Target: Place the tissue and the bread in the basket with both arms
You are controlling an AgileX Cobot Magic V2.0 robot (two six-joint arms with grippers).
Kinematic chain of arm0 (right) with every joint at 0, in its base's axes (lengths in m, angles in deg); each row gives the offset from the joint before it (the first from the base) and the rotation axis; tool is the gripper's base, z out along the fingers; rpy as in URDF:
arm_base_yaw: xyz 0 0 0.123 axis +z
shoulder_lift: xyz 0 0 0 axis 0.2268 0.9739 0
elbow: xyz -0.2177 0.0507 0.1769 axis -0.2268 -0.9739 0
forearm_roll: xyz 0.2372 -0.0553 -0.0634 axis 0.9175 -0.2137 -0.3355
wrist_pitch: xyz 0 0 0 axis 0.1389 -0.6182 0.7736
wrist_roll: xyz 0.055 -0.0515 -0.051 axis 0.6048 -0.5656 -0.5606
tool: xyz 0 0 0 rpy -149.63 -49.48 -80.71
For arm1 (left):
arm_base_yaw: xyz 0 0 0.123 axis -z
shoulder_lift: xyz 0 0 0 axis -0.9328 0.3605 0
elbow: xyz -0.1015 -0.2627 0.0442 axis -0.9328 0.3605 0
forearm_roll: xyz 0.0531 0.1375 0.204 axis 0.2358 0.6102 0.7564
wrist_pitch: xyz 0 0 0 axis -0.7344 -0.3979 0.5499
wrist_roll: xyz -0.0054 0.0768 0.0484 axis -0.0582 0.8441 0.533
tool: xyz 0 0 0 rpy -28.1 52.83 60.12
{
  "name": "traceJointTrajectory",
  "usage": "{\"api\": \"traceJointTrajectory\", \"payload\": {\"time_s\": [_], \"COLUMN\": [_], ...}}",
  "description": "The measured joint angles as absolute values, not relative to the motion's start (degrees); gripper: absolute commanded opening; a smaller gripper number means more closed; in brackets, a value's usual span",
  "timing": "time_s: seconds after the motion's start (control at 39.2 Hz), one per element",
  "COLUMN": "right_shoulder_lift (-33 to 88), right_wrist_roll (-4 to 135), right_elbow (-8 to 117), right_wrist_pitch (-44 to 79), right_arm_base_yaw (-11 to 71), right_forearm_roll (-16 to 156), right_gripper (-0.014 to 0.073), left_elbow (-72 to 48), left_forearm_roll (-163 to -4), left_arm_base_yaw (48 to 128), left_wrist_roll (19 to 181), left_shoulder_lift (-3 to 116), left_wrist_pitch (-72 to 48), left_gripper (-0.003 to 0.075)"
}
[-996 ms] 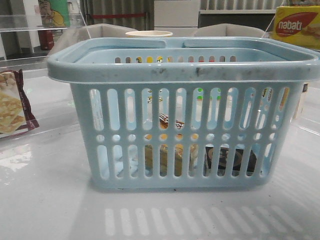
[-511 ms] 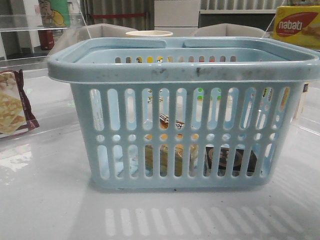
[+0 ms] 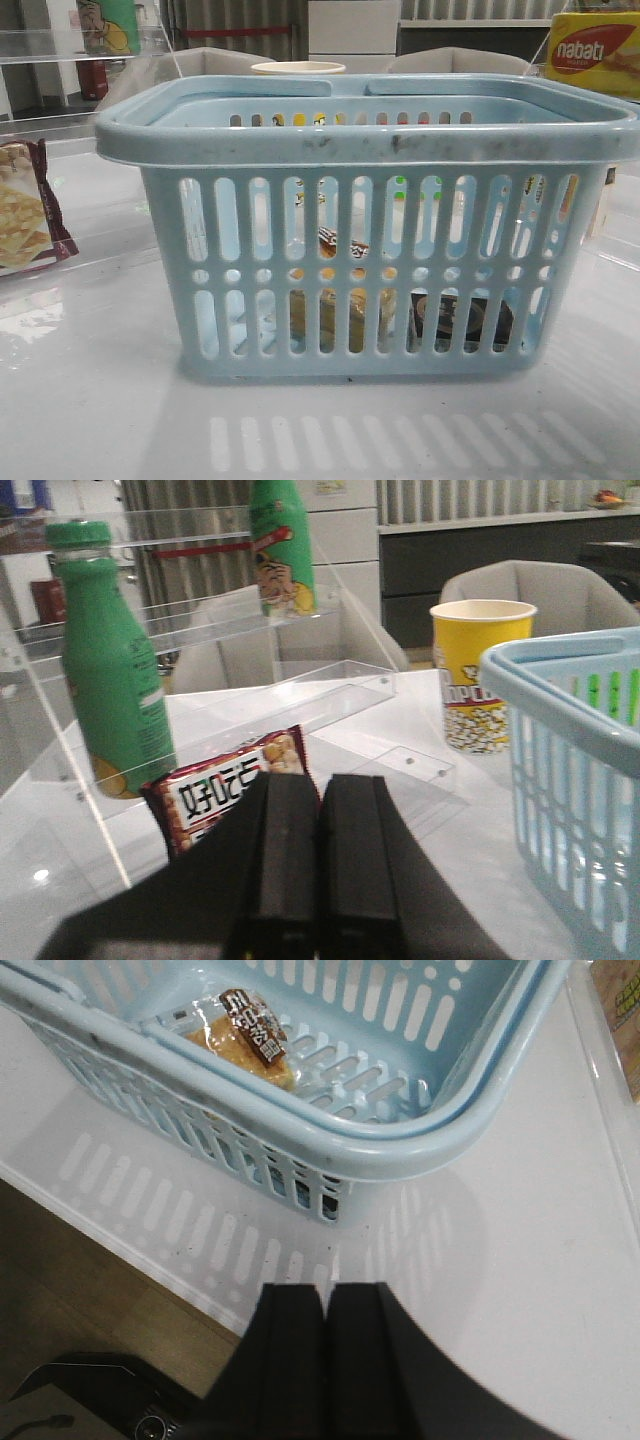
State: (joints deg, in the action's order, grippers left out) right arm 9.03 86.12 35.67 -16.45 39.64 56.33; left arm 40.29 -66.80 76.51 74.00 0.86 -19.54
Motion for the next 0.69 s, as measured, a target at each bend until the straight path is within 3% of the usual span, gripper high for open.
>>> {"api": "traceJointTrajectory", "payload": {"time_s": [0.69], "right_shoulder_lift": [9.03], "right_wrist_roll": [86.12], "right_elbow": [35.67], "right_wrist_pitch": [-16.71], "right_arm_base_yaw": [39.64], "right_forearm_roll": [56.38], "right_gripper": [0.0029], "left_elbow": [45.67], "left_forearm_roll": [-59.78], "left_arm_base_yaw": [73.71], "left_wrist_roll": [63.03], "left_shoulder_lift": [-1.45], "left_wrist_pitch": [-22.58], "left_gripper": [0.009]}}
